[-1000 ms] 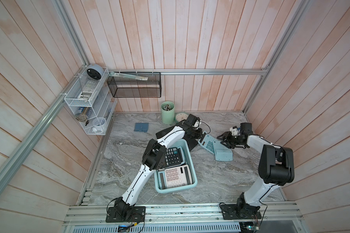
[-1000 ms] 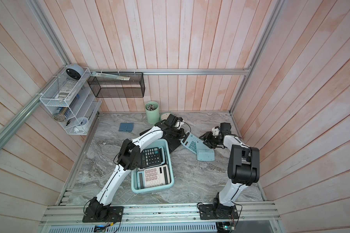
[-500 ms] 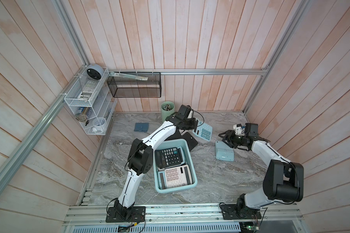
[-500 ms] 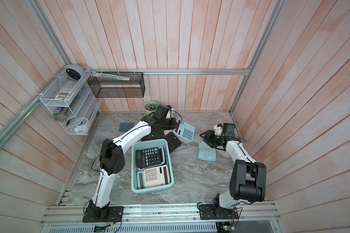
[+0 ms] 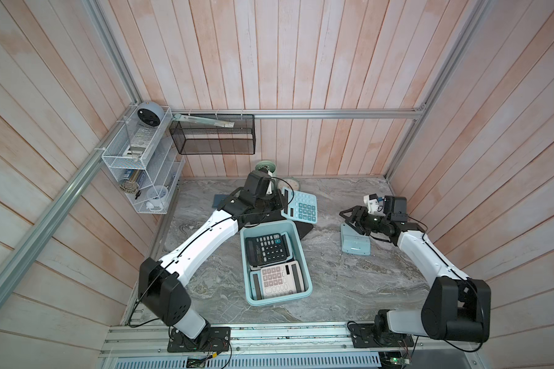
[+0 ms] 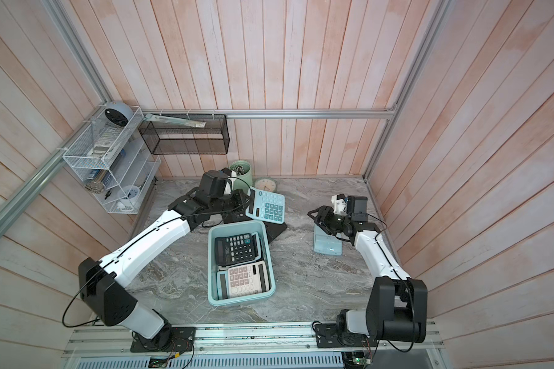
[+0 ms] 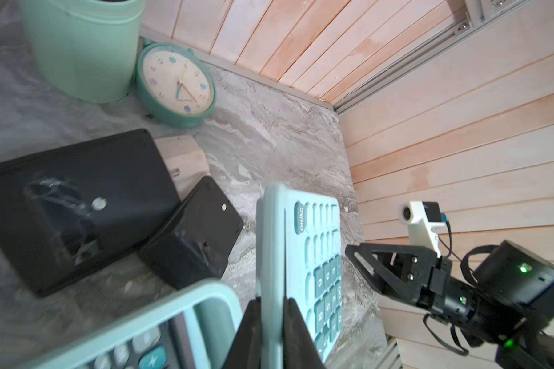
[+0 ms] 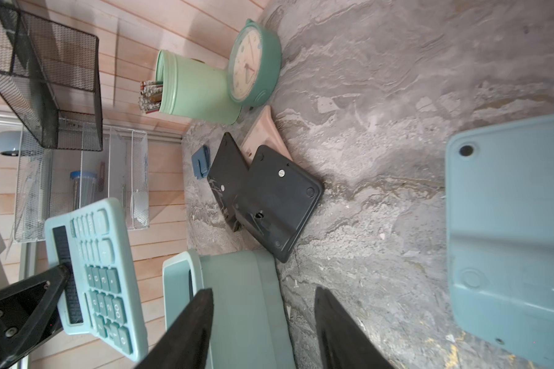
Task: Put the calculator in the storage box
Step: Place the calculator in the storage box.
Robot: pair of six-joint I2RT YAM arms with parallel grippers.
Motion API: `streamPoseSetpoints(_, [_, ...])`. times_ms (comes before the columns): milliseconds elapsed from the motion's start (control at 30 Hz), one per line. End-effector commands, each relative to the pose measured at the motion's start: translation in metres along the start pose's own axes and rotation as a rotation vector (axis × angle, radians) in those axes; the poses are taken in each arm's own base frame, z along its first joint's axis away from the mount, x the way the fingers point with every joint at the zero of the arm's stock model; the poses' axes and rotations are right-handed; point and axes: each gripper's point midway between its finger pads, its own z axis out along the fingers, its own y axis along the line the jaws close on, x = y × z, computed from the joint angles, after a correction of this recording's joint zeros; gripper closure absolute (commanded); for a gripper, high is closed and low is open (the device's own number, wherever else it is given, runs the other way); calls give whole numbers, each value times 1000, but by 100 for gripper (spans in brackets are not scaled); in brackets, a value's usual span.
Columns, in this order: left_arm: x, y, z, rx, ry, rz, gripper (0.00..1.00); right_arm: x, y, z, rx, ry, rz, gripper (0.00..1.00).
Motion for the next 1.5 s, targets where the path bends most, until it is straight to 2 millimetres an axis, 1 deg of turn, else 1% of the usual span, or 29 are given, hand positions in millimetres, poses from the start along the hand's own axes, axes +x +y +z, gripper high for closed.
streamPoseSetpoints(0, [14,10,-35,-10,-9,-77,100,26,16,3,-11,59,-44,43])
streamPoseSetpoints(67, [33,18,-55,-2,15,-131,100,40,28,5,1,83,-92,43])
streamPoseSetpoints(133, [52,24,-70,12,39,-194,100,55,39,6,-9,108,-128,43])
streamPoseSetpoints(200, [70,30,-83,28,66,-254,100,68,49,6,-8,129,-169,43])
streamPoseSetpoints(267, [88,40,-97,8,91,-295,100,83,63,6,-20,164,-213,43])
streamPoseSetpoints(333, [104,49,-108,-25,112,-315,100,97,70,7,-26,196,-241,43])
streamPoseSetpoints(433, [124,65,-123,-74,133,-349,100,112,71,10,-12,233,-251,43])
streamPoseSetpoints(533, [139,84,-134,-135,143,-369,100,124,72,11,-13,257,-257,43])
streamPoseSetpoints(633, [154,97,-135,-173,167,-389,100,134,79,9,-21,276,-282,43])
streamPoseSetpoints(733, [165,101,-132,-175,179,-404,100,140,81,9,-19,285,-293,43])
streamPoseSetpoints(833, [173,104,-125,-195,185,-394,100,141,77,11,-15,283,-285,43])
streamPoseSetpoints(1000, [187,100,-114,-203,210,-374,100,144,74,14,-13,291,-278,43])
streamPoseSetpoints(1133, [199,101,-106,-228,244,-349,100,144,73,15,-9,295,-281,43])
streamPoseSetpoints(1200, [203,105,-105,-262,263,-329,100,144,73,16,-9,296,-280,43])
streamPoseSetpoints(1267, [204,111,-108,-306,277,-306,100,144,73,16,-7,297,-279,43])
streamPoseSetpoints(1300, [202,112,-112,-326,275,-293,94,144,72,16,-7,297,-278,43])
streamPoseSetpoints(1367, [194,112,-124,-359,264,-265,70,143,71,17,0,295,-277,43])
streamPoseSetpoints(1433, [186,109,-135,-380,251,-239,54,143,72,17,0,298,-277,43])
streamPoseSetpoints(1467, [180,108,-142,-393,242,-226,47,142,72,17,5,298,-276,43])
